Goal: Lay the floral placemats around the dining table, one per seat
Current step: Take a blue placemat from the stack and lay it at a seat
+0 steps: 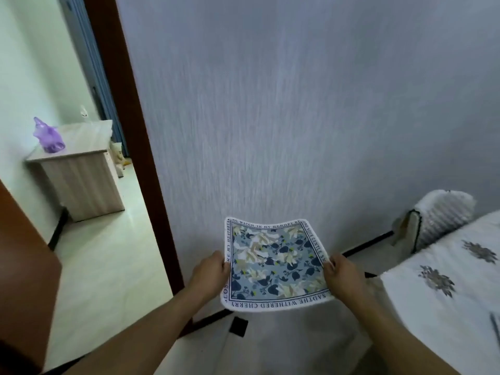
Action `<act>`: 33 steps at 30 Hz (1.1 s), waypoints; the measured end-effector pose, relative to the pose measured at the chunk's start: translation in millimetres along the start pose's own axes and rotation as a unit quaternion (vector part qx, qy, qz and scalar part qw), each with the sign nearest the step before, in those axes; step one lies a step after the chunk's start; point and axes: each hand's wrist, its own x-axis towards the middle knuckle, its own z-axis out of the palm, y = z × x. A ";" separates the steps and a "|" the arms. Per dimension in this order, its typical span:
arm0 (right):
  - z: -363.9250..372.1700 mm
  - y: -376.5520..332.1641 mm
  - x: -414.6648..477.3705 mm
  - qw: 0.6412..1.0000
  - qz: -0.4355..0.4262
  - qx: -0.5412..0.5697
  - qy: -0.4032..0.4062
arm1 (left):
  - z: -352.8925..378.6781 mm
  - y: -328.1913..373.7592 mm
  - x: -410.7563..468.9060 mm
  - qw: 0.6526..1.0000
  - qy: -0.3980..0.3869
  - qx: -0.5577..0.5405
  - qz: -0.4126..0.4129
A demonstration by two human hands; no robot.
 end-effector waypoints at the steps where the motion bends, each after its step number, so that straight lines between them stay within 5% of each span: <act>1: 0.2 -0.4 19.9 1.000 0.007 0.000 0.002 | -1.4 5.1 24.2 1.000 -0.001 0.004 0.012; 10: 6.8 8.3 162.9 0.997 0.056 0.009 0.048 | 6.3 46.4 207.7 0.997 -0.026 0.028 0.066; 17: -1.7 40.6 222.0 0.979 0.175 -0.025 0.098 | 47.5 93.1 341.0 0.981 -0.106 0.014 0.162; 24: -39.5 70.0 241.9 0.924 0.318 -0.051 0.208 | 102.8 196.7 456.7 0.933 -0.191 -0.013 0.305; 33: -79.7 168.7 223.6 0.821 0.473 -0.060 0.313 | 228.7 365.9 491.4 0.845 -0.302 -0.029 0.441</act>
